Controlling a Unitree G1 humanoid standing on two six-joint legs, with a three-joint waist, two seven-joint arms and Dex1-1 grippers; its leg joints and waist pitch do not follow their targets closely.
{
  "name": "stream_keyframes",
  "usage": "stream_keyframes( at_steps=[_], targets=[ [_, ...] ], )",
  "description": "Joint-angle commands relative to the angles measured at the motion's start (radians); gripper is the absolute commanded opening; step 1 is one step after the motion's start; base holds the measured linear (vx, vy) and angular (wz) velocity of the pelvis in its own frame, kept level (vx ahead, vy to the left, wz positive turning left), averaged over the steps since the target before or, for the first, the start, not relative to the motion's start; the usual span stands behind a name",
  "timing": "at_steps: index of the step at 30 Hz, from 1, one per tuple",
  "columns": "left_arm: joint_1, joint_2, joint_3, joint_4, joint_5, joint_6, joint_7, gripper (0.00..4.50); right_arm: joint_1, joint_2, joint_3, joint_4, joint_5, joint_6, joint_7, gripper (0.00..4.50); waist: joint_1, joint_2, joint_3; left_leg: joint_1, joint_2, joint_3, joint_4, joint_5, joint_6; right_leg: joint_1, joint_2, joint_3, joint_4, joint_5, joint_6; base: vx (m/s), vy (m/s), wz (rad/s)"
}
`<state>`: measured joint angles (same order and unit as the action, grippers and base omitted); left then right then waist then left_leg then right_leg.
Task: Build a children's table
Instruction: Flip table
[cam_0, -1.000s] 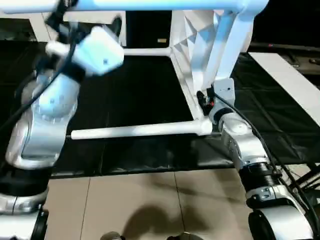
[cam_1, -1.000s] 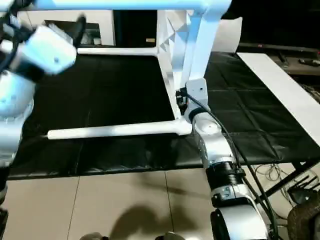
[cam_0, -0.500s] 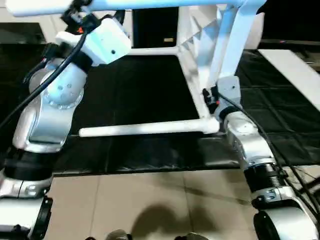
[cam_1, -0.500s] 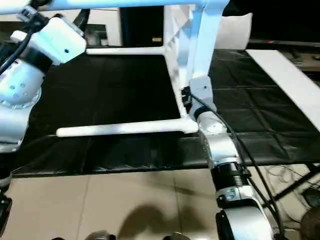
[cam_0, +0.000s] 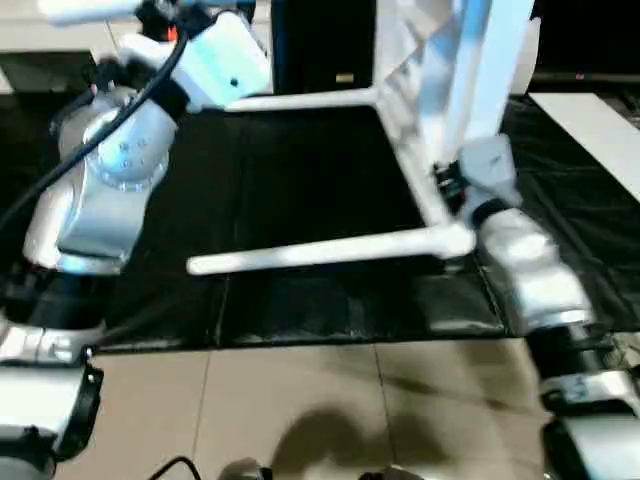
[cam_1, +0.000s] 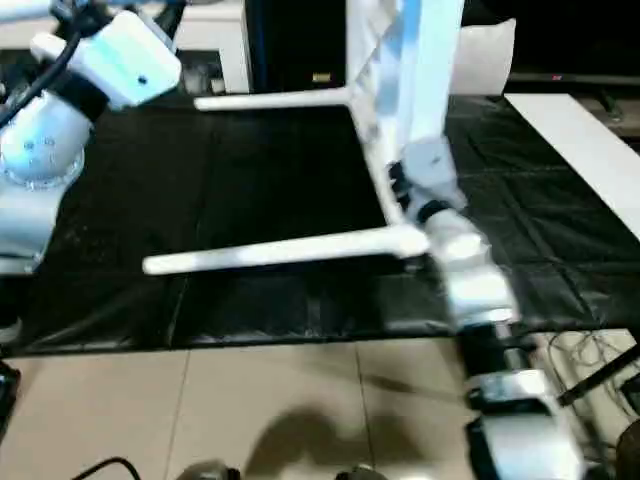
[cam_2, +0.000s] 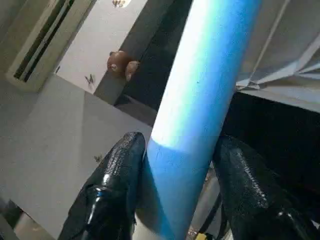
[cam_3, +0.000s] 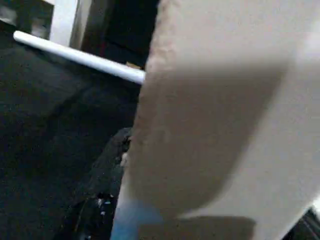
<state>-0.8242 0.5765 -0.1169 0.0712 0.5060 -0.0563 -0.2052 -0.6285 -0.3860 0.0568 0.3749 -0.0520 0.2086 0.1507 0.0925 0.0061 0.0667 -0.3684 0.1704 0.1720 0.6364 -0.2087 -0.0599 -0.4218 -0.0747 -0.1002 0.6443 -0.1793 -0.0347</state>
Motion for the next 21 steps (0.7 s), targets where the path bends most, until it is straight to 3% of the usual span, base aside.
stream_keyframes(
  at_steps=[1,4,6,10,12,14,15,16,17,18,19,20,21],
  targets=[
    [-0.039,0.047,0.069,0.091,-0.009,0.049,0.005,2.08,-0.026,-0.163,0.137,-0.038,-0.208,-0.126,0.152,2.01,-0.005,-0.017,-0.078,-0.002,0.039,-0.017,-0.069,-0.125,0.010,0.068,-0.070,0.065,-0.087,-0.276,-0.111,0.000,0.000,0.00],
    [-0.038,0.059,0.075,0.104,-0.011,0.054,0.000,1.91,-0.054,-0.223,0.149,-0.030,-0.223,-0.164,0.206,2.07,-0.004,-0.023,-0.075,-0.004,0.033,-0.012,-0.063,-0.118,0.034,0.067,-0.069,0.063,-0.092,-0.335,-0.094,0.000,0.000,0.00],
    [-0.021,0.064,0.098,0.110,-0.028,0.087,-0.006,1.85,-0.117,-0.303,0.166,-0.005,-0.220,-0.254,0.316,2.09,-0.001,-0.023,-0.074,-0.001,0.031,-0.011,-0.060,-0.123,0.043,0.062,-0.072,0.059,-0.104,-0.437,-0.059,0.000,0.000,0.00],
    [-0.016,0.050,0.112,0.107,-0.054,0.115,-0.013,1.67,-0.150,-0.334,0.180,0.010,-0.211,-0.280,0.373,2.09,-0.007,-0.022,-0.071,-0.005,0.032,-0.012,-0.060,-0.131,0.051,0.057,-0.068,0.053,-0.106,-0.456,-0.049,0.000,0.000,0.00],
    [0.018,0.023,0.147,0.087,-0.120,0.167,-0.037,1.65,-0.252,-0.385,0.214,0.078,-0.210,-0.370,0.475,2.09,-0.012,-0.028,-0.075,-0.005,0.035,-0.014,-0.059,-0.136,0.053,0.057,-0.070,0.051,-0.101,-0.444,-0.062,0.000,0.000,0.00],
    [0.021,0.021,0.150,0.084,-0.126,0.172,-0.039,1.62,-0.261,-0.389,0.216,0.084,-0.209,-0.377,0.483,2.09,-0.013,-0.028,-0.072,-0.002,0.034,-0.012,-0.056,-0.153,0.062,0.053,-0.067,0.051,-0.105,-0.442,-0.081,0.000,0.000,0.00],
    [0.048,0.004,0.166,0.064,-0.159,0.203,-0.049,1.62,-0.313,-0.398,0.228,0.124,-0.213,-0.410,0.514,2.09,-0.016,-0.026,-0.073,-0.001,0.038,-0.013,-0.055,-0.163,0.064,0.051,-0.073,0.052,-0.099,-0.432,-0.102,0.000,0.000,0.00],
    [0.060,-0.002,0.171,0.054,-0.170,0.214,-0.051,1.62,-0.332,-0.398,0.231,0.142,-0.216,-0.421,0.519,2.09,-0.018,-0.031,-0.068,-0.007,0.035,-0.012,-0.057,-0.167,0.067,0.054,-0.068,0.049,-0.103,-0.443,-0.095,0.000,0.000,0.00],
    [0.085,-0.017,0.181,0.034,-0.189,0.237,-0.048,1.61,-0.367,-0.393,0.235,0.180,-0.217,-0.452,0.530,2.09,-0.014,-0.023,-0.071,-0.001,0.035,-0.010,-0.052,-0.172,0.066,0.049,-0.071,0.051,-0.104,-0.461,-0.089,0.000,0.000,0.00],
    [0.119,-0.037,0.190,0.010,-0.205,0.265,-0.045,1.61,-0.410,-0.384,0.239,0.226,-0.222,-0.482,0.536,2.09,-0.018,-0.028,-0.071,-0.008,0.033,-0.011,-0.053,-0.164,0.068,0.055,-0.071,0.049,-0.103,-0.460,-0.090,0.000,0.000,0.00],
    [0.140,-0.048,0.195,-0.006,-0.216,0.284,-0.043,1.61,-0.437,-0.377,0.241,0.257,-0.225,-0.503,0.541,2.09,-0.019,-0.029,-0.069,-0.006,0.033,-0.010,-0.050,-0.172,0.070,0.049,-0.069,0.047,-0.108,-0.484,-0.084,0.000,0.000,0.00],
    [0.169,-0.068,0.206,-0.029,-0.230,0.312,-0.034,1.61,-0.472,-0.368,0.245,0.290,-0.226,-0.530,0.559,2.09,-0.019,-0.018,-0.070,-0.004,0.034,-0.011,-0.048,-0.182,0.070,0.047,-0.072,0.046,-0.107,-0.496,-0.089,0.000,0.000,0.00],
    [0.182,-0.078,0.212,-0.040,-0.236,0.325,-0.029,1.61,-0.489,-0.364,0.248,0.305,-0.226,-0.543,0.568,2.09,-0.021,-0.021,-0.068,-0.002,0.035,-0.010,-0.048,-0.194,0.072,0.044,-0.066,0.044,-0.111,-0.501,-0.089,0.000,0.000,0.00]
  ],
)
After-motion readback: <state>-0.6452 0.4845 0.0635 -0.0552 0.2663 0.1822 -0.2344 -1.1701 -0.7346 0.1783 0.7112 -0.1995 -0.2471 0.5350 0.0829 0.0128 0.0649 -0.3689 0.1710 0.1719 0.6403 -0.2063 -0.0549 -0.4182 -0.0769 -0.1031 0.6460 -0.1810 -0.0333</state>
